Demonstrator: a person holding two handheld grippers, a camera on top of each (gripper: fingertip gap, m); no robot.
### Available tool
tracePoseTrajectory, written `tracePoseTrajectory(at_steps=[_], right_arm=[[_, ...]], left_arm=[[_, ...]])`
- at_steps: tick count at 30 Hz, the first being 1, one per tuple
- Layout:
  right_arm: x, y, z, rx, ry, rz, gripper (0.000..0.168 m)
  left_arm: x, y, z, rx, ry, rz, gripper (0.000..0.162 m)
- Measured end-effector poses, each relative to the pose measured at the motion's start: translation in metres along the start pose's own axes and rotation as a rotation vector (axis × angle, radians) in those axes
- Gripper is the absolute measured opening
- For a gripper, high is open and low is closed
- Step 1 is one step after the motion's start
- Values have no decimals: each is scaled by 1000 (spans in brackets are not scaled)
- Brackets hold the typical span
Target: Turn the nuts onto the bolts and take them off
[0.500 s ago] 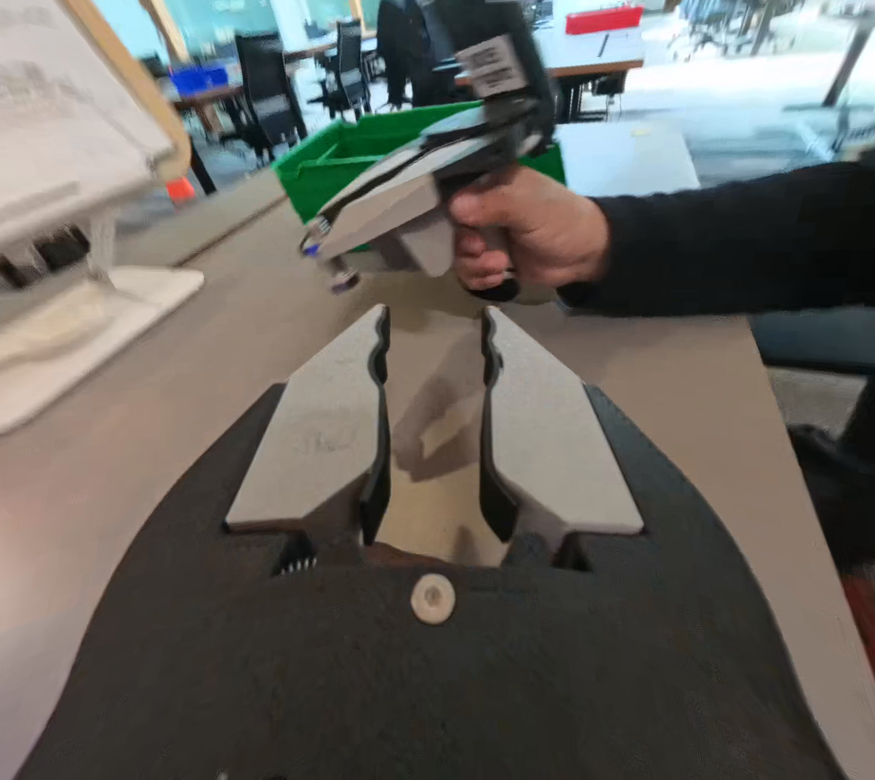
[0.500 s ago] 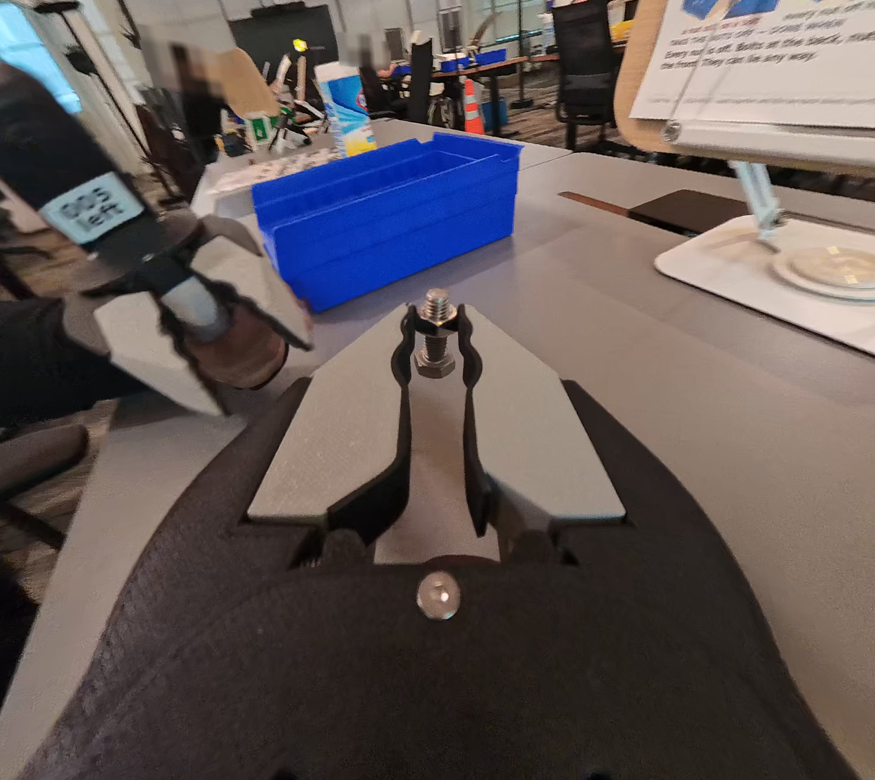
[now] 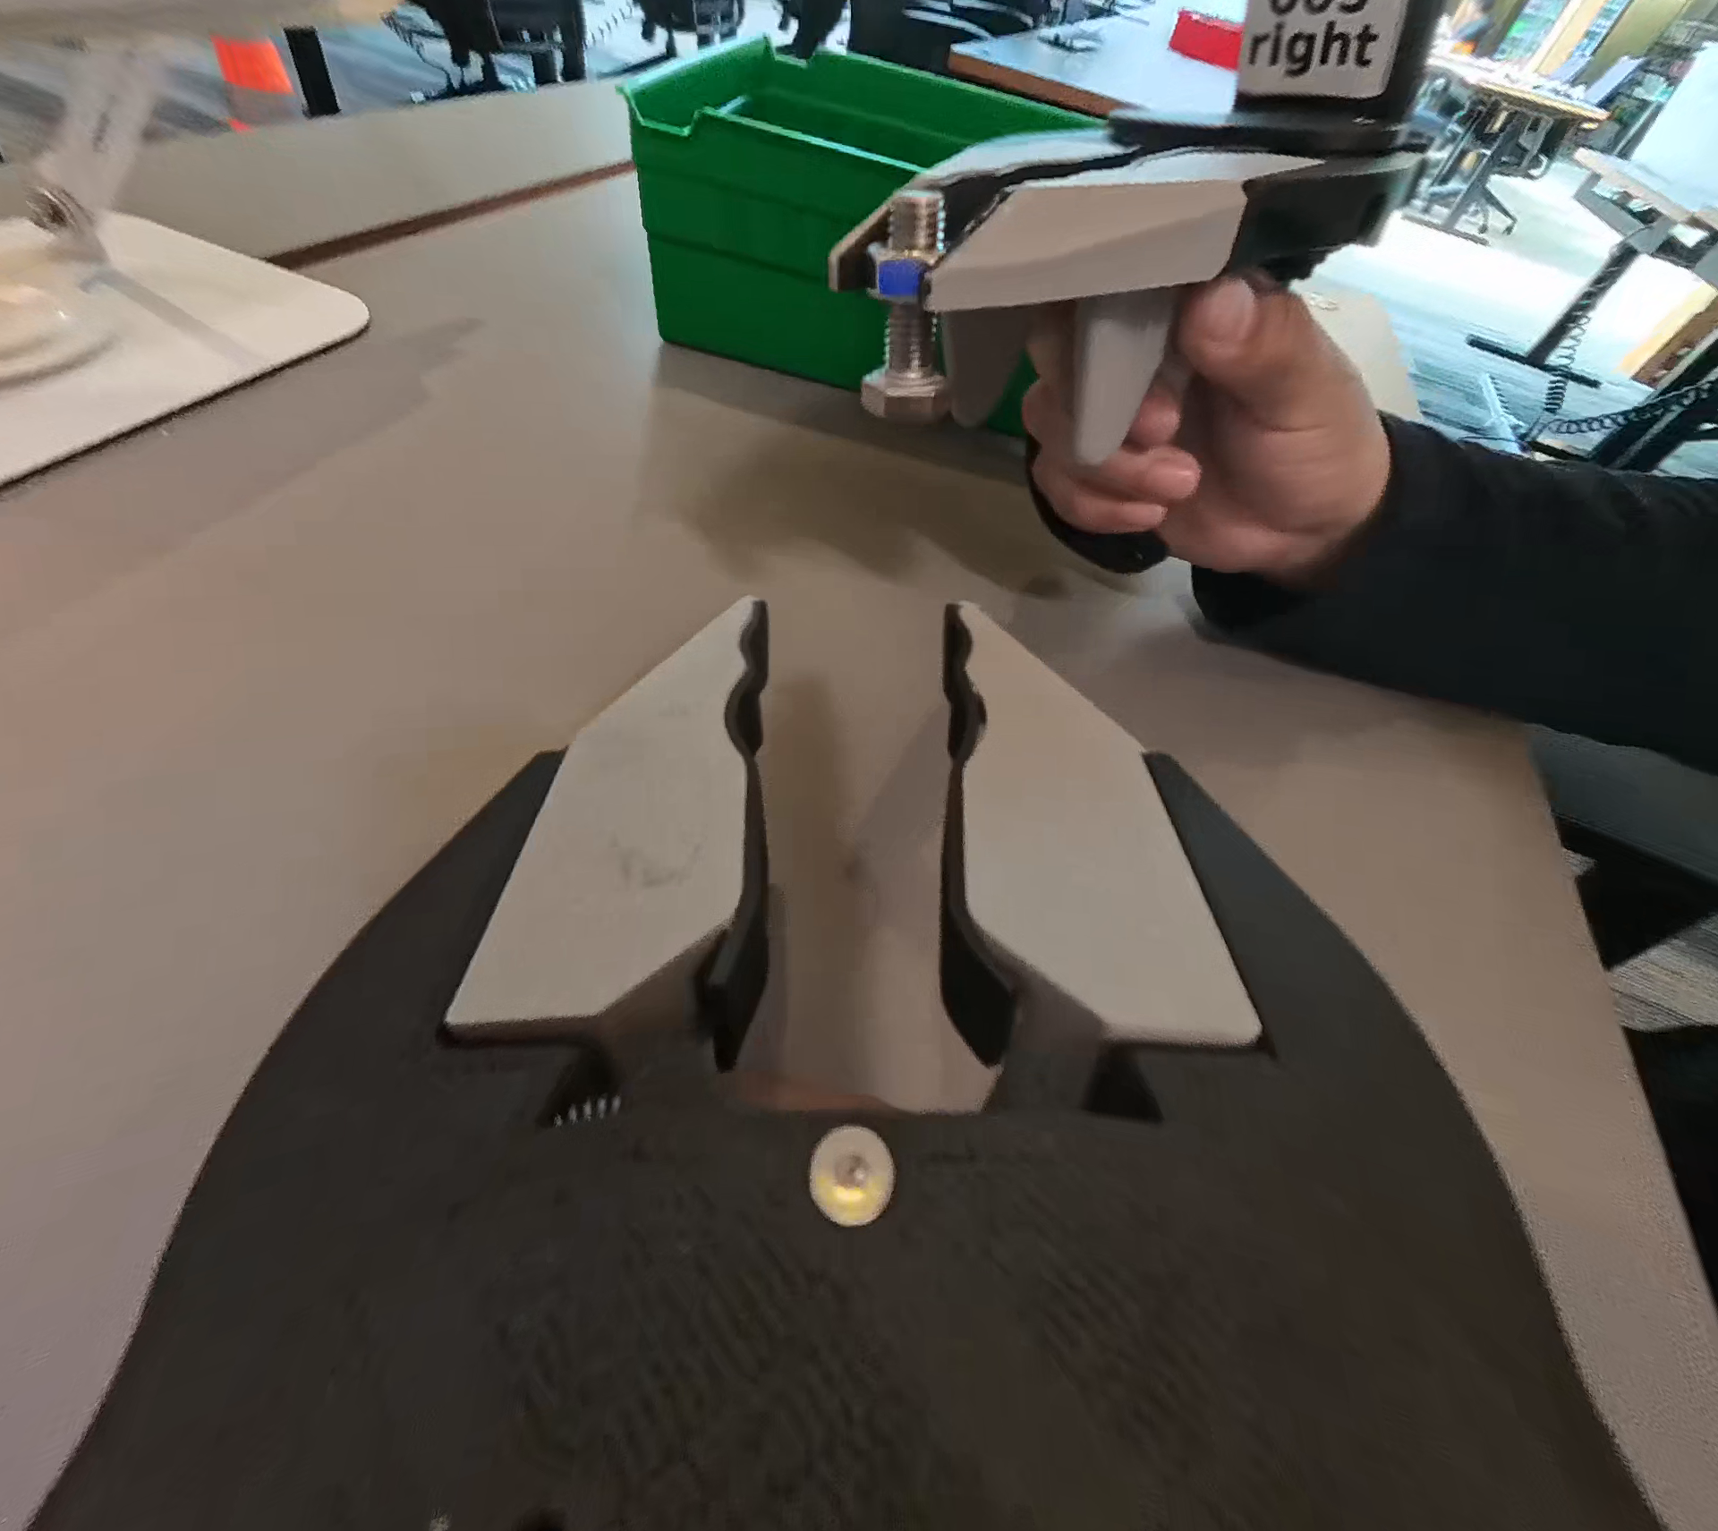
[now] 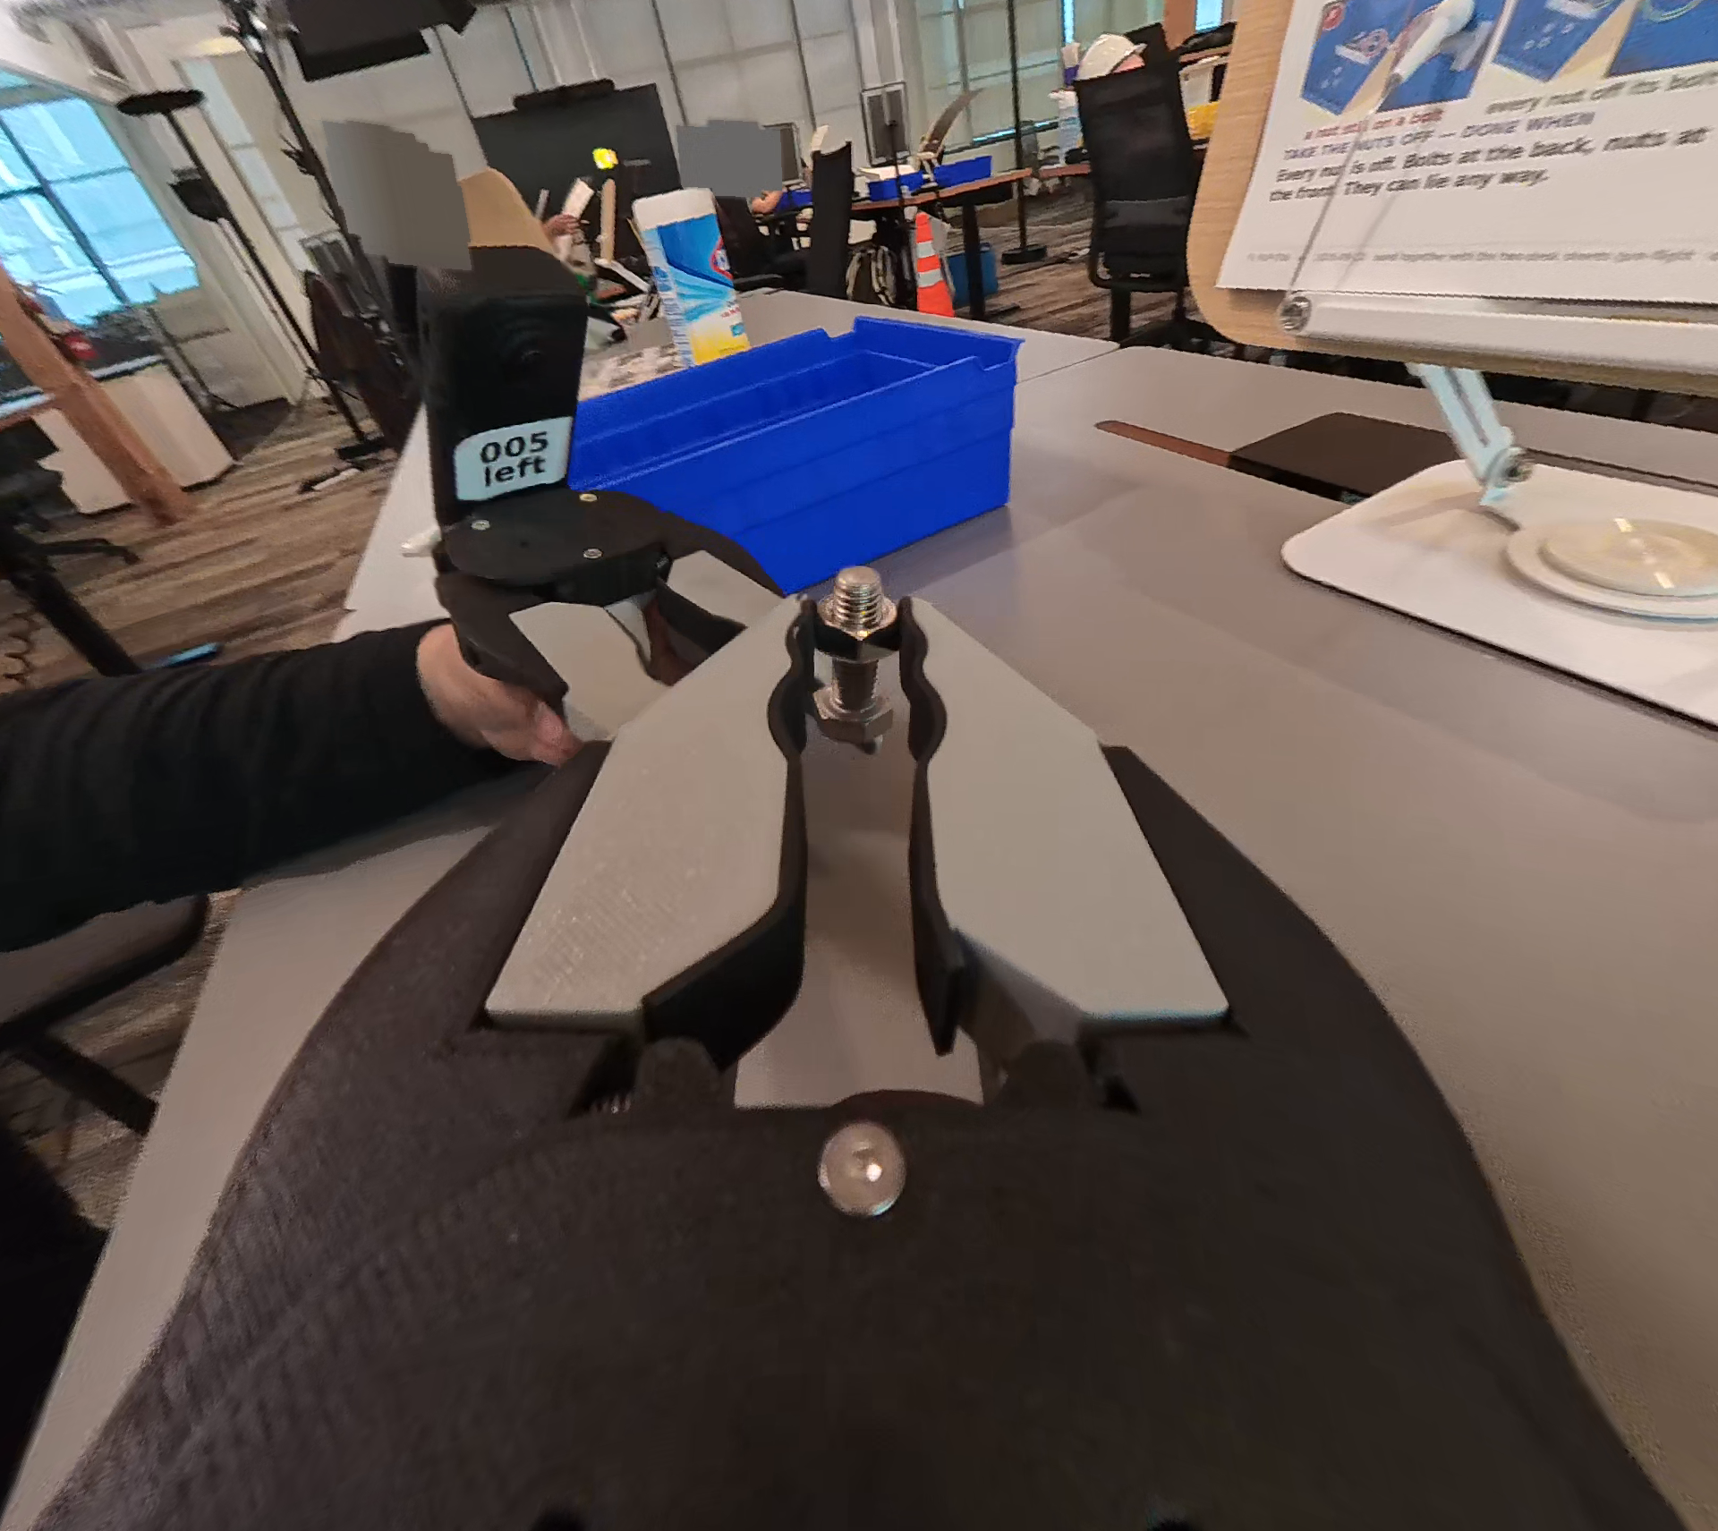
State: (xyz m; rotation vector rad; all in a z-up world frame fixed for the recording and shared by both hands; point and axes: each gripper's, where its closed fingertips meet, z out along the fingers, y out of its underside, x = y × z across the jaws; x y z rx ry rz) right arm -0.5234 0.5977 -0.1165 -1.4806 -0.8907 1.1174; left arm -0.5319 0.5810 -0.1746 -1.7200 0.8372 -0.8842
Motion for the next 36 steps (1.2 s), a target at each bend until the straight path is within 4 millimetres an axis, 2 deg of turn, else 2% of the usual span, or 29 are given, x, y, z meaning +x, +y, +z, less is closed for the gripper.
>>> tracePoseTrajectory(at_steps=[4,11,16,24,36], right_arm=[[-9,3,5,0,-56,38,14],[-22,10,9,-24,-109,49,14],[-28,19,13,-58,-129,40,14],[-35,21,15,-62,-162,45,14],[-41,14,13,-24,-203,98,14]], left_arm=[[1,-1,1,8,-13,11,33],[24,-7,2,59,82,3,35],[23,-11,1,94,70,-5,28],[26,-15,-1,126,73,15,17],[32,-23,-5,185,109,-26,16]])
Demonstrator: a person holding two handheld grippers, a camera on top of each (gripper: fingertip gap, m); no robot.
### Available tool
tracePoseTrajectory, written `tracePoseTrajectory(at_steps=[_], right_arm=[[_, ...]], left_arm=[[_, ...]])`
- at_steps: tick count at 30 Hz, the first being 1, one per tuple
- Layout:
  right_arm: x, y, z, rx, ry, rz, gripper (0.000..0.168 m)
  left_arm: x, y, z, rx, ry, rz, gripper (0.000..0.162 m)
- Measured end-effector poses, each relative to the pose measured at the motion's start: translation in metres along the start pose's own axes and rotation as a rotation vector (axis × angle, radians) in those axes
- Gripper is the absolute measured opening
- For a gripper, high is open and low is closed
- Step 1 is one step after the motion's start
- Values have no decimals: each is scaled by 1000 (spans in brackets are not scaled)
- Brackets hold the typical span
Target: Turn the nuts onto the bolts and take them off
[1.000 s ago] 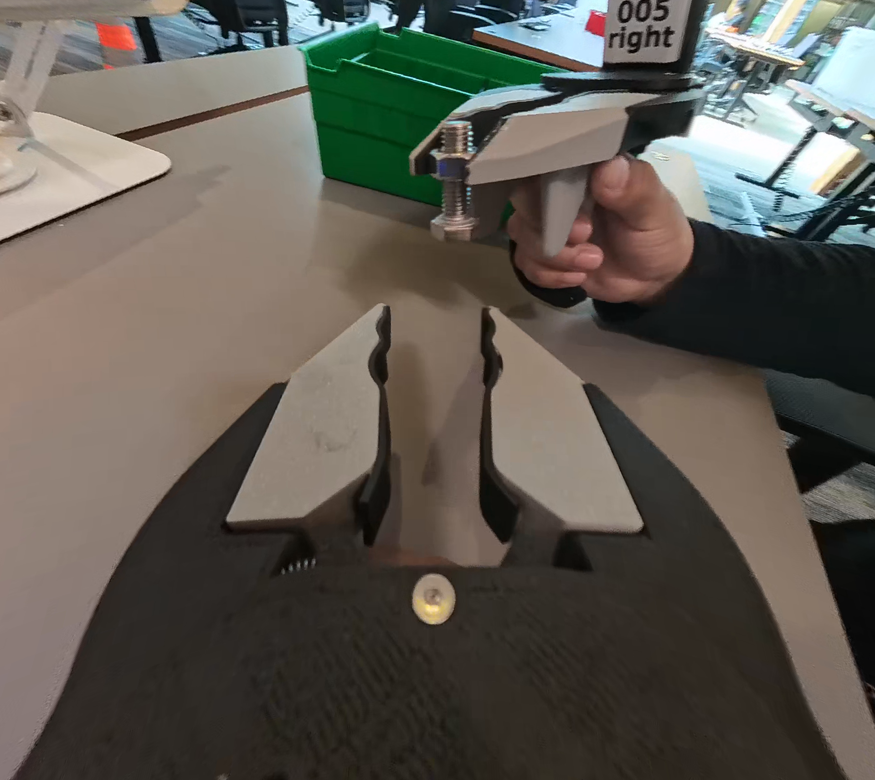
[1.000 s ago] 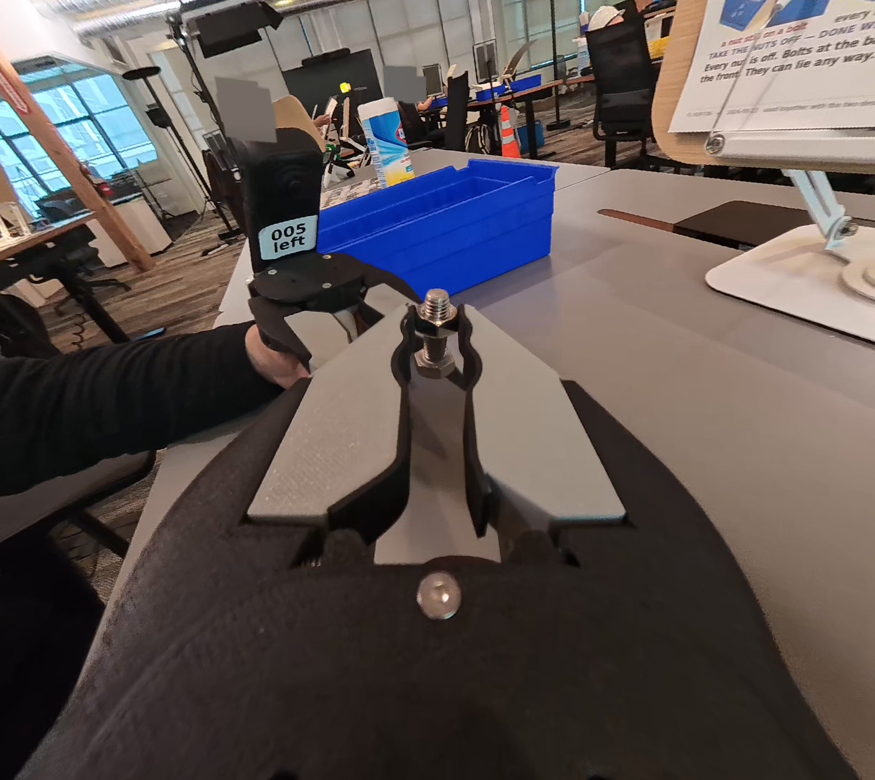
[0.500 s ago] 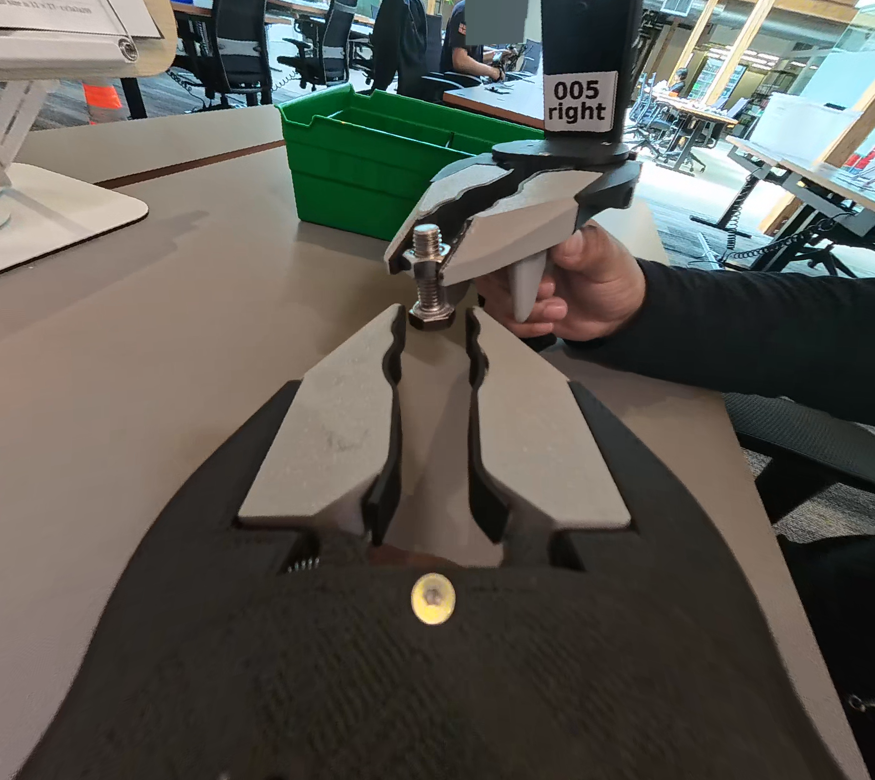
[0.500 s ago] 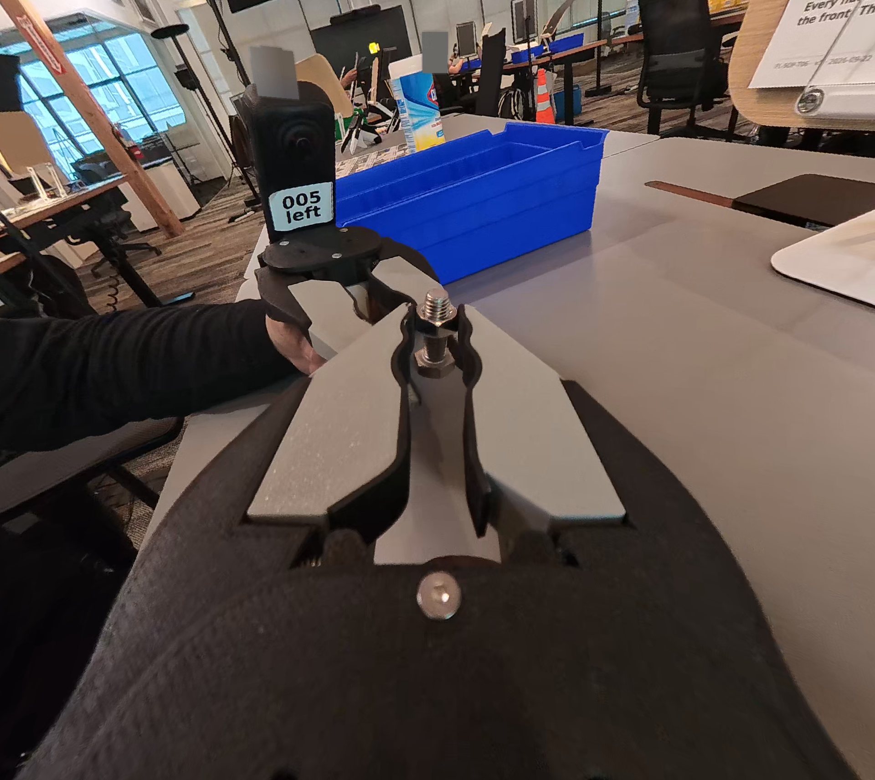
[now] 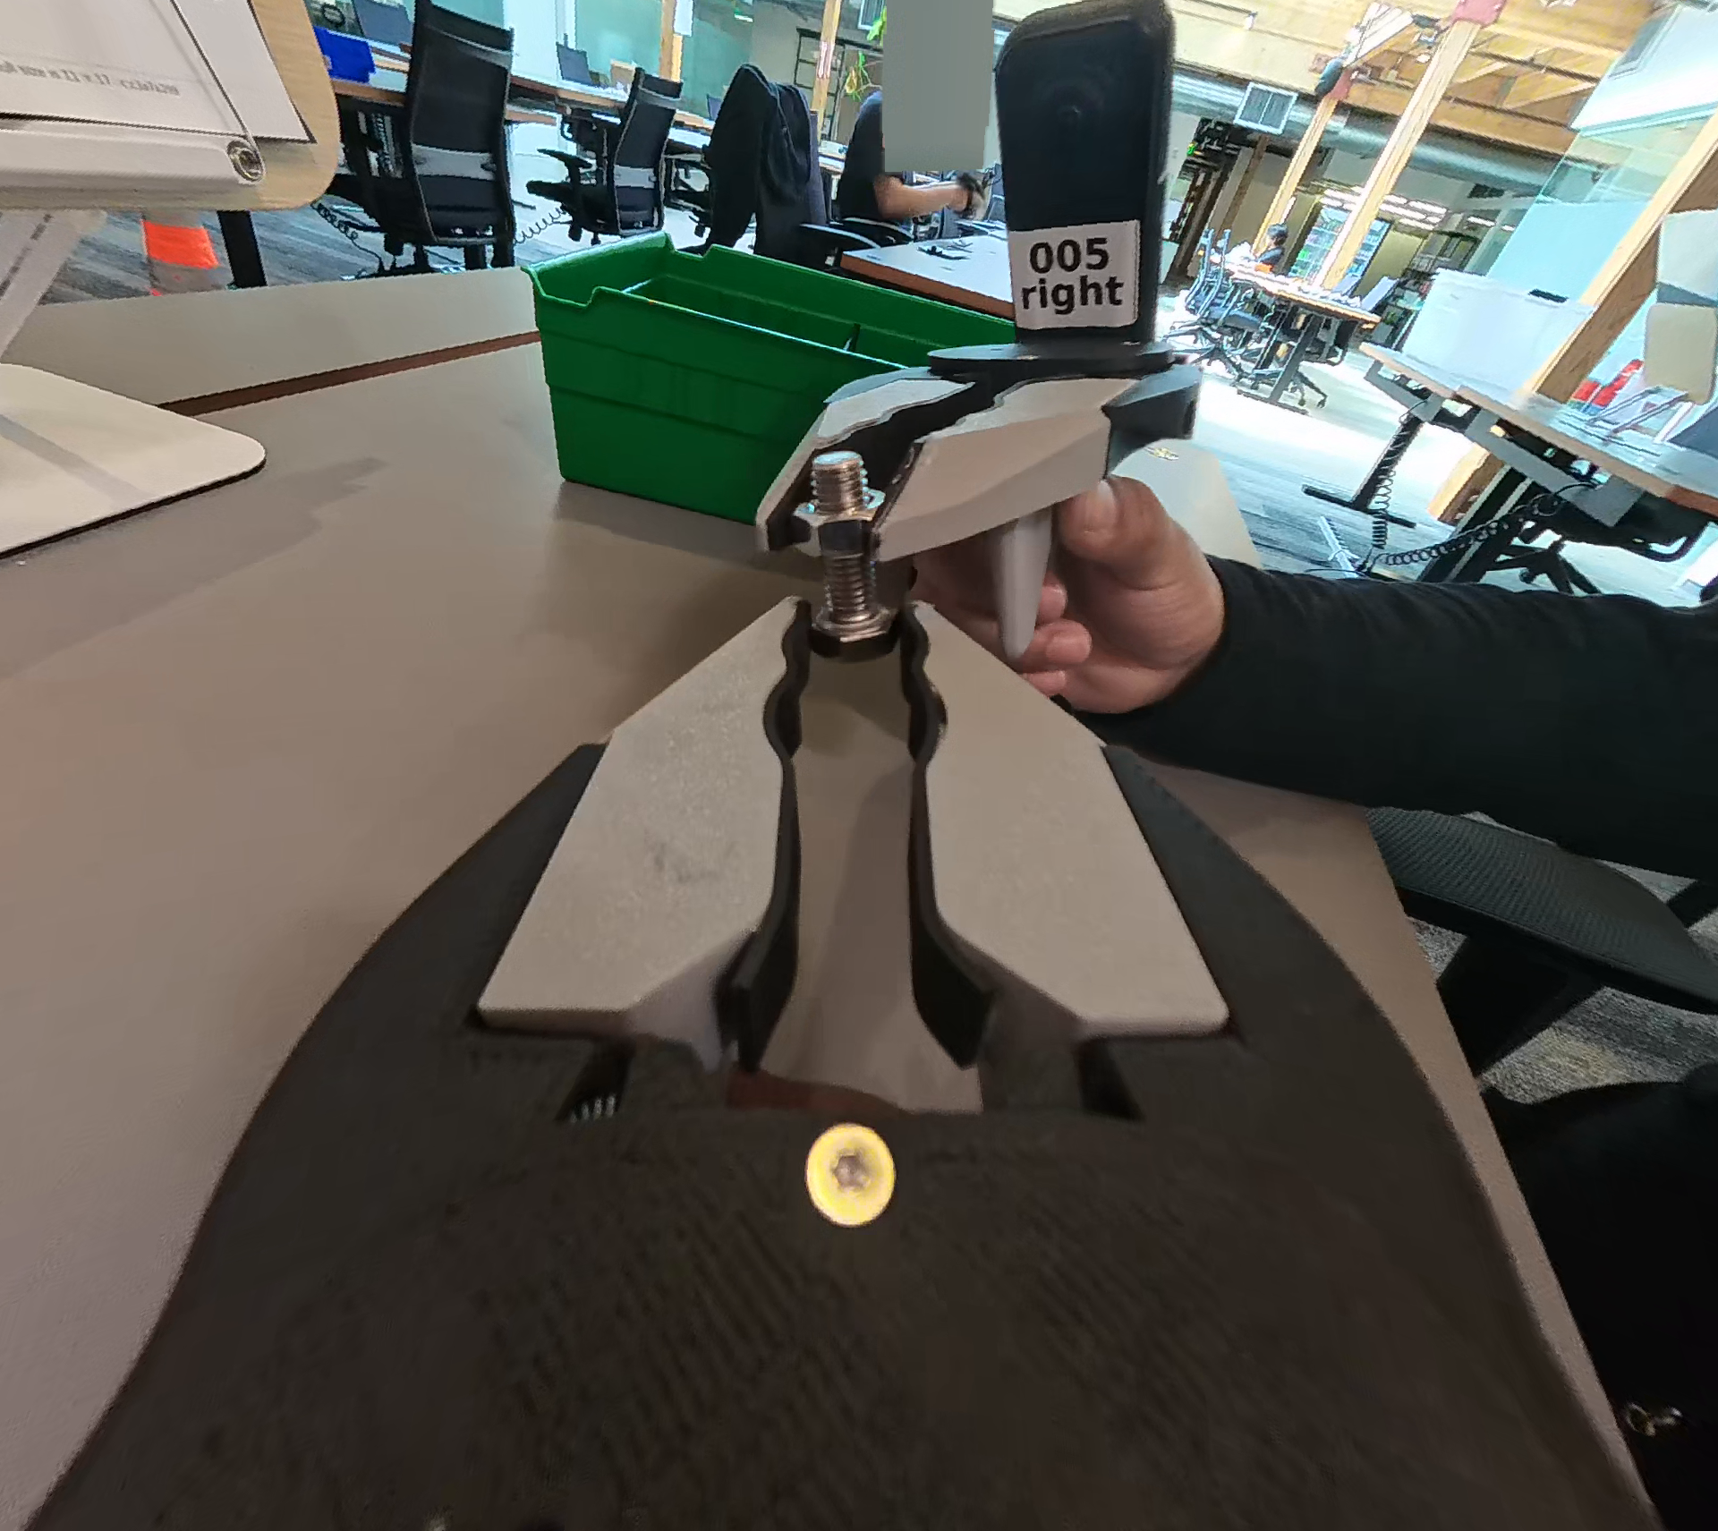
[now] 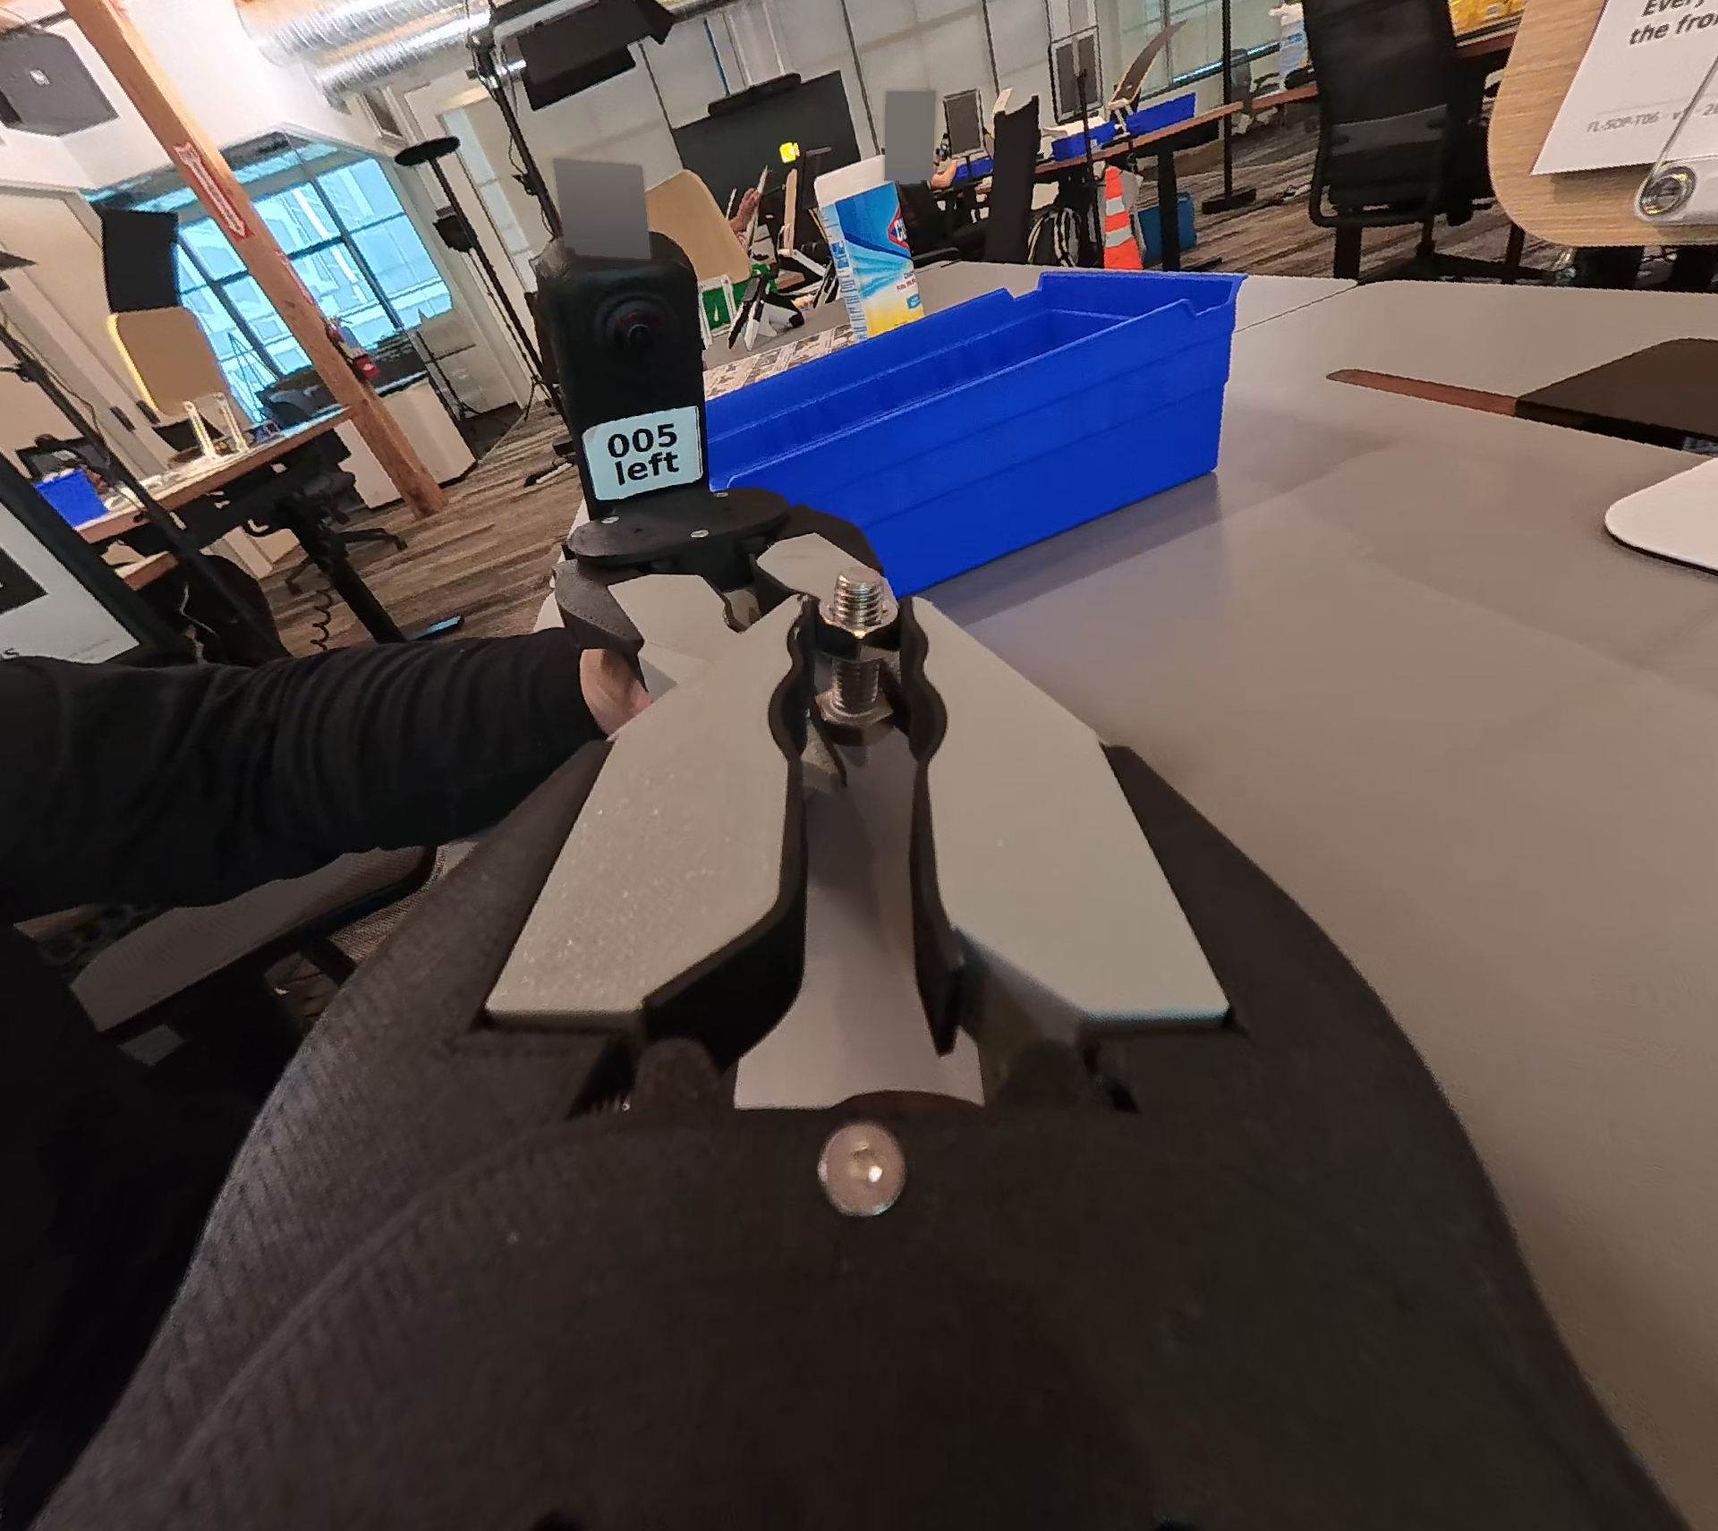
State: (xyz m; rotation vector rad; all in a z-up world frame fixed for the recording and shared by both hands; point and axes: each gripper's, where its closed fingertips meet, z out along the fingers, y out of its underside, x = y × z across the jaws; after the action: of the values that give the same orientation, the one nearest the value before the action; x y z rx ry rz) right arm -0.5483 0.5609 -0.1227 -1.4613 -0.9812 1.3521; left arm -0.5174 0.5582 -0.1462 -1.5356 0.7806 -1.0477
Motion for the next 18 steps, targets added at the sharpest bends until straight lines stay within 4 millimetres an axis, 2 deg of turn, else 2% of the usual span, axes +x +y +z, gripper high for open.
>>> tracePoseTrajectory(at_steps=[7,10,13,18], right_arm=[[3,1,0,-3,22,-10,14],[2,-2,1,18,20,5,15],[3,-11,-3,70,30,23,29],[5,-19,-10,110,28,30,33]], left_arm=[[-7,2,0,-35,-76,104,15],[-7,-1,-2,-15,-72,85,15],[-13,-5,-4,9,-105,76,15],[-24,-12,-10,60,-144,24,15]])
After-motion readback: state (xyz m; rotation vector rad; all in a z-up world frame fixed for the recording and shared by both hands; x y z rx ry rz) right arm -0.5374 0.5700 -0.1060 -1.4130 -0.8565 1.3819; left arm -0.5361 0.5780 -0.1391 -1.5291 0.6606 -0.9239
